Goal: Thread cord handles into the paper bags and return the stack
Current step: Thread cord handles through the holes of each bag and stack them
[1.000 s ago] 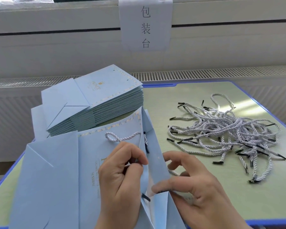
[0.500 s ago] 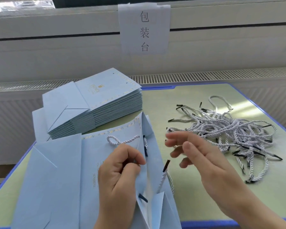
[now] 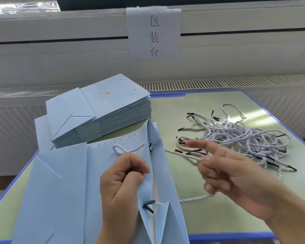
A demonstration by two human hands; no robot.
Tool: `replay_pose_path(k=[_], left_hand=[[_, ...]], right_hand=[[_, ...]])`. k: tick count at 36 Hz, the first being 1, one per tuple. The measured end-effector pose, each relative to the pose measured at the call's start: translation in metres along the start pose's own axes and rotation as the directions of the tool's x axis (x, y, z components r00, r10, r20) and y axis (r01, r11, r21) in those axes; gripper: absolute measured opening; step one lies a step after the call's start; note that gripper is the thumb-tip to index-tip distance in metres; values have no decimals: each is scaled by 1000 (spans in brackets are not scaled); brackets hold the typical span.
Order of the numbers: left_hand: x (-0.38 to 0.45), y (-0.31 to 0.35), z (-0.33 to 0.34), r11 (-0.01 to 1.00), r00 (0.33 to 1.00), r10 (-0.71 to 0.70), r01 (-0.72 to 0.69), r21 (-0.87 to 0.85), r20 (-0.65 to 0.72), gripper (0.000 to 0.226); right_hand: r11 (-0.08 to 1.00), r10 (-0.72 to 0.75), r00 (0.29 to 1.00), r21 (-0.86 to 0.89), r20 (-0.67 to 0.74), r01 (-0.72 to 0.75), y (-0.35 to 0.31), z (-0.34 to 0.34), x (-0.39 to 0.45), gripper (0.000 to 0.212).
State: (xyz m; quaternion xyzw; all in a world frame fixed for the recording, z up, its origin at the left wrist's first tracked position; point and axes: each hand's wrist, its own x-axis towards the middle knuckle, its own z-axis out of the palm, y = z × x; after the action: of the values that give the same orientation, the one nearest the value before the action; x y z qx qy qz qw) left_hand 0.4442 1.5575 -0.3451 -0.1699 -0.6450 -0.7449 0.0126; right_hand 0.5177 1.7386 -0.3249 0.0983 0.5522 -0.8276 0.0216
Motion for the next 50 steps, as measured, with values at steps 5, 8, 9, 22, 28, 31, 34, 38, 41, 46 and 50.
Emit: replay_pose_path(k=[5, 8, 9, 22, 28, 31, 34, 38, 41, 46, 50], left_hand=[[-1, -3, 3, 996, 999, 42, -44, 81, 21, 21], [-1, -5, 3, 987, 996, 63, -71, 147, 61, 22], [-1, -6, 4, 980, 994, 76, -89, 175, 82, 23], [5, -5, 6, 994, 998, -22, 29, -103, 66, 22], [8, 0, 7, 969, 984, -66, 24, -245, -167, 7], [9, 0, 8, 973, 979, -57, 11, -230, -195, 6], [11, -3, 6, 977, 978, -58, 15, -212, -201, 8], [11, -8, 6, 988, 980, -61, 33, -149, -187, 10], [11, -9, 6, 992, 980, -53, 30, -120, -191, 10], [11, -8, 7, 993, 979, -40, 16, -121, -199, 14], [9, -7, 9, 995, 982, -36, 18, -99, -183, 21]], right_hand=[[987, -74, 997, 138, -22, 77, -11, -17, -9, 61], [972, -95, 995, 214, -37, 100, -9, -19, -6, 63], [967, -100, 994, 229, -46, 108, -8, -18, -5, 66], [94, -414, 910, -996, -33, 7, 9, 29, 5, 75], [-234, -518, 830, -968, 206, 93, 26, 55, 23, 35], [-248, -508, 837, -965, 204, 84, 32, 60, 31, 16], [-156, -469, 864, -980, 182, 121, 28, 58, 29, 11], [672, -267, 964, -720, -17, 173, 14, 35, 11, 17], [809, -239, 969, -565, -58, 165, 9, 19, -1, 15], [610, -316, 945, -781, -81, 137, 6, 16, 2, 15], [302, -394, 919, -949, -33, 95, -15, 33, 37, 26]])
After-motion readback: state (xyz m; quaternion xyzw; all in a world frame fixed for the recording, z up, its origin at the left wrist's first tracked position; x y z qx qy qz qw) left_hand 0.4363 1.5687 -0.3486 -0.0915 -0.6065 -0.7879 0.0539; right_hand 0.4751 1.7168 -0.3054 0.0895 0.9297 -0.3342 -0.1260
